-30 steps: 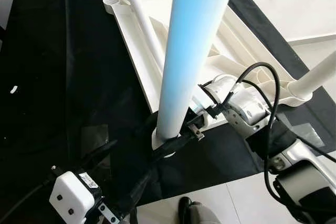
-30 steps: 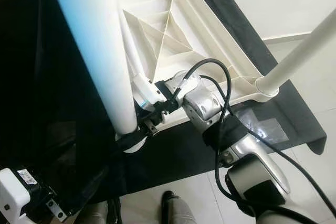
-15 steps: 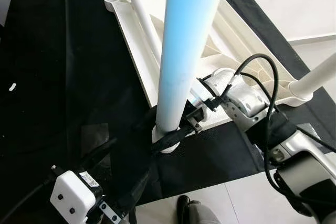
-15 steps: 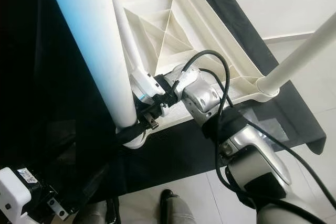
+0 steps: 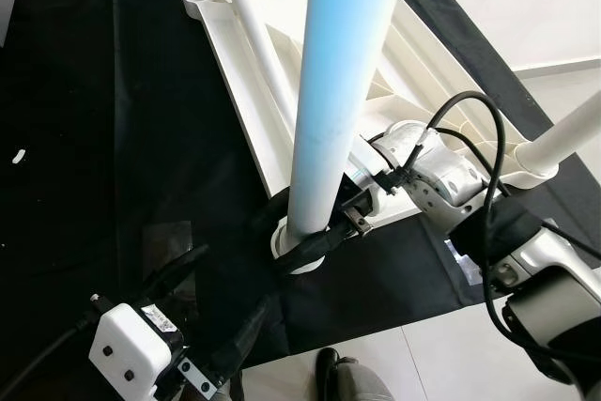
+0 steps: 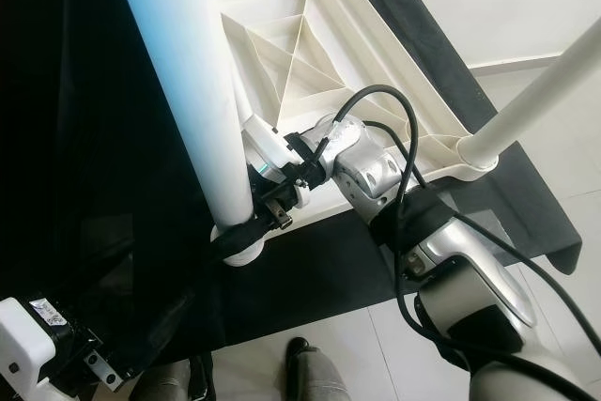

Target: Building children table

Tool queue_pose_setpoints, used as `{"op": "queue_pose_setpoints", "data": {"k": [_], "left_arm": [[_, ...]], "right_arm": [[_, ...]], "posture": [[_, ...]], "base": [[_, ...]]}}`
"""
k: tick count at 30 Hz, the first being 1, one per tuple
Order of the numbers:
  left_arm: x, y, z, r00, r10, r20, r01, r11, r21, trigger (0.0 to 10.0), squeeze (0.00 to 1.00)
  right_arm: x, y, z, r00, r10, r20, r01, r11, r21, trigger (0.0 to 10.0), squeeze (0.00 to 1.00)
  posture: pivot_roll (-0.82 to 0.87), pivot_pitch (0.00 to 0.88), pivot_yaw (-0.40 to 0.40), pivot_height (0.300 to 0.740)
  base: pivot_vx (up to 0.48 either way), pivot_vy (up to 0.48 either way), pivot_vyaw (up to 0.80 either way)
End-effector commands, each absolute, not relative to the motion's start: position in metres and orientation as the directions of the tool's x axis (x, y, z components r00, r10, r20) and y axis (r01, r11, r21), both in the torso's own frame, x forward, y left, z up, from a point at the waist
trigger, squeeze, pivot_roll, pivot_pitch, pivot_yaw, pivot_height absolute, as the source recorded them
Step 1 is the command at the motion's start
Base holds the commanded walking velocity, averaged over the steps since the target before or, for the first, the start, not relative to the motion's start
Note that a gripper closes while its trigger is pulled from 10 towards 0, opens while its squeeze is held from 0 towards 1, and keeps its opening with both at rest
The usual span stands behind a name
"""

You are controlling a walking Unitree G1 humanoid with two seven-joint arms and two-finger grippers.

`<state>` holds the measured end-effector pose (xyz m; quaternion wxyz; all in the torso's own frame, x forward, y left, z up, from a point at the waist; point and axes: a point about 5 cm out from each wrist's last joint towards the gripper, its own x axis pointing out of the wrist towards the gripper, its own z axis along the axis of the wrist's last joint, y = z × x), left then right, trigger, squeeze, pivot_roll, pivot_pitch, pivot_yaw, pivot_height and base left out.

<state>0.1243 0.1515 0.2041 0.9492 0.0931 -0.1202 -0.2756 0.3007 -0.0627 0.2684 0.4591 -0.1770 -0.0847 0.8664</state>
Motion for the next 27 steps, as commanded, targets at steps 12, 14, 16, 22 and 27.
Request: {"op": "queue_pose_setpoints", "data": {"k": [12,14,16,22,27], "left_arm": [[0.122,0.15,0.204,0.823,-0.543,0.167,0.501,0.832,0.239,10.0,0.0],[0.121,0.149,0.205,0.824,-0.541,0.168,0.499,0.833,0.239,10.0,0.0],[0.121,0.149,0.205,0.825,-0.54,0.169,0.497,0.834,0.239,10.0,0.0],[0.121,0.149,0.205,0.827,-0.536,0.171,0.493,0.836,0.239,10.0,0.0],[0.121,0.149,0.205,0.827,-0.535,0.172,0.492,0.837,0.238,10.0,0.0]], "right_arm": [[0.308,-0.058,0.257,-0.502,0.828,-0.249,-0.776,-0.559,-0.293,10.0,0.0],[0.31,-0.055,0.259,-0.499,0.832,-0.242,-0.778,-0.553,-0.299,10.0,0.0],[0.31,-0.053,0.259,-0.501,0.831,-0.24,-0.777,-0.554,-0.298,10.0,0.0],[0.31,-0.052,0.257,-0.507,0.823,-0.255,-0.772,-0.566,-0.291,10.0,0.0],[0.309,-0.052,0.255,-0.505,0.815,-0.285,-0.76,-0.576,-0.3,10.0,0.0]], "posture": [[0.1,0.366,-0.082,0.74],[0.1,0.366,-0.083,0.74],[0.1,0.366,-0.083,0.74],[0.1,0.372,-0.089,0.74],[0.1,0.373,-0.089,0.74]], "base": [[0.0,0.0,0.0],[0.0,0.0,0.0],[0.0,0.0,0.0],[0.0,0.0,0.0],[0.0,0.0,0.0]]}}
